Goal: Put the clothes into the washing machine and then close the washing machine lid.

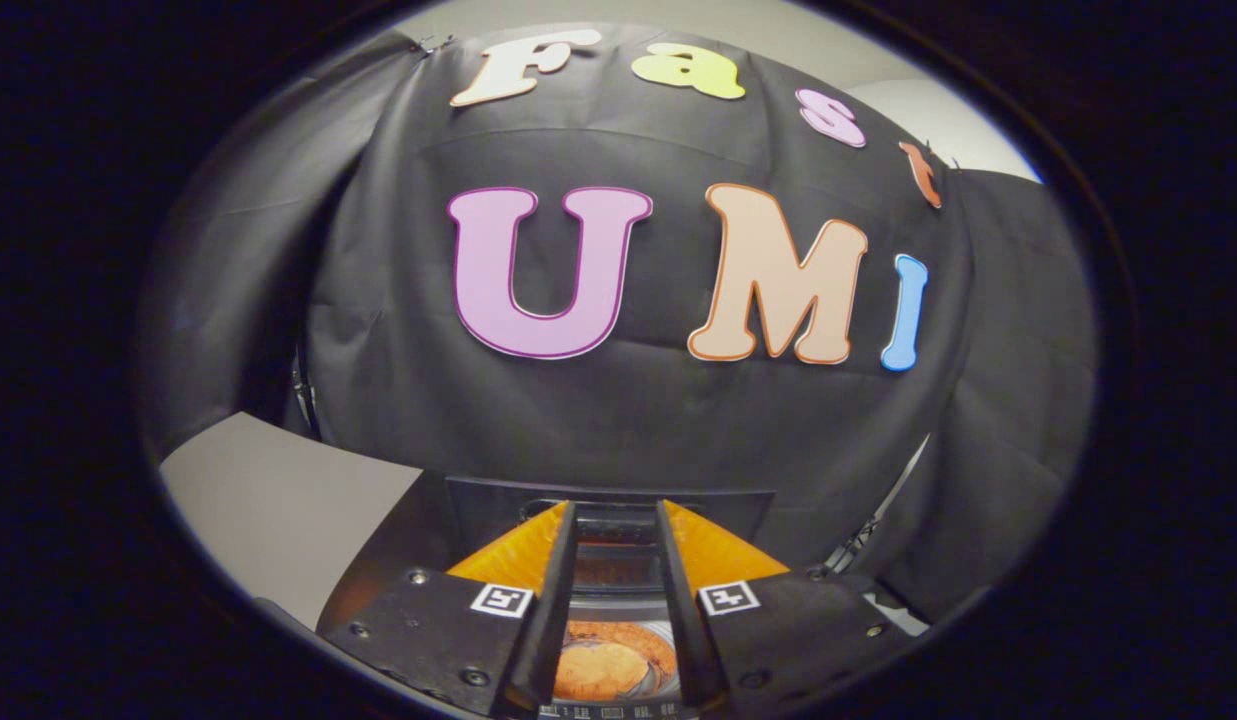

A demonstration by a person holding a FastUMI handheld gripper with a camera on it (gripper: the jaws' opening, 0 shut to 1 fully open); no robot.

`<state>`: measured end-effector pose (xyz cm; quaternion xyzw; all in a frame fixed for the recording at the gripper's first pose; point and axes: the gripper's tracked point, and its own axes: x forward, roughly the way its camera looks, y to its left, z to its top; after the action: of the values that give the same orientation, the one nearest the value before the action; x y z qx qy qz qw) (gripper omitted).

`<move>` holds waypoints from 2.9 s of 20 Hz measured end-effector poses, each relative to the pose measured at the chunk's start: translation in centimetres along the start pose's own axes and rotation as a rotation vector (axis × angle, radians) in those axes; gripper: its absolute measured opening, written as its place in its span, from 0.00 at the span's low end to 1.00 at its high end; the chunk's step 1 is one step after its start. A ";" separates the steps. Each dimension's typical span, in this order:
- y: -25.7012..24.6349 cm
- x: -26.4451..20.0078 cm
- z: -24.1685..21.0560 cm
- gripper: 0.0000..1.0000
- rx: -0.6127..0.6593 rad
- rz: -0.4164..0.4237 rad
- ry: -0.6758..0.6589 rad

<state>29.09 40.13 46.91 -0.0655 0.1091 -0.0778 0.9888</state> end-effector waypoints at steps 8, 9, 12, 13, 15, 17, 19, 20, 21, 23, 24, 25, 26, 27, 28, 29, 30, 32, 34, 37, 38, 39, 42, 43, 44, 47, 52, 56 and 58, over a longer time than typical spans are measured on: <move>2.0 5.0 0.5 0.96 0.062 0.024 -0.006; 2.2 5.7 0.7 0.96 0.064 0.020 -0.007; 2.4 8.5 0.5 0.96 0.044 -0.001 -0.011; 2.4 9.6 0.4 0.96 0.037 -0.013 -0.008; 2.7 11.5 -0.6 0.97 0.037 -0.020 0.026; 3.2 12.9 -1.6 0.98 0.047 -0.021 0.063; 3.5 14.1 -2.3 0.98 0.039 -0.023 0.083; 3.5 14.4 -2.7 0.98 0.027 -0.024 0.091; 3.5 14.6 -3.1 0.98 0.015 -0.024 0.101; 3.8 14.7 -4.2 0.98 -0.013 -0.017 0.133; 3.8 14.5 -4.7 0.98 -0.032 -0.009 0.156; 4.1 14.4 -4.2 0.97 -0.014 0.002 0.129; 4.2 14.6 -4.6 0.96 -0.010 0.006 0.135; 4.3 14.4 -4.8 0.94 -0.005 0.019 0.145; 4.3 14.3 -5.0 0.94 0.015 0.029 0.153; 4.3 14.2 -5.4 0.94 0.044 0.041 0.168; 4.4 13.9 -5.8 0.94 0.071 0.055 0.177; 4.4 14.0 -5.4 0.95 0.064 0.072 0.158; 4.3 13.9 -5.3 0.95 0.064 0.074 0.156; 4.2 13.9 -5.5 0.95 0.060 0.085 0.167; 4.2 13.9 -5.4 0.95 0.060 0.091 0.168; 4.2 13.8 -5.4 0.95 0.064 0.096 0.179; 4.2 13.7 -5.4 0.95 0.066 0.102 0.188; 4.2 13.8 -5.5 0.95 0.067 0.103 0.190; 4.2 13.9 -5.5 0.95 0.069 0.108 0.193; 4.0 13.8 -5.2 0.95 0.079 0.118 0.220; 4.0 13.8 -5.1 0.97 0.084 0.126 0.235; 3.9 13.6 -5.1 0.97 0.104 0.116 0.221; 3.4 13.3 -4.9 0.97 0.110 0.114 0.209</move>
<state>41.28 40.66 38.99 0.0035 0.2106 -0.0338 0.9770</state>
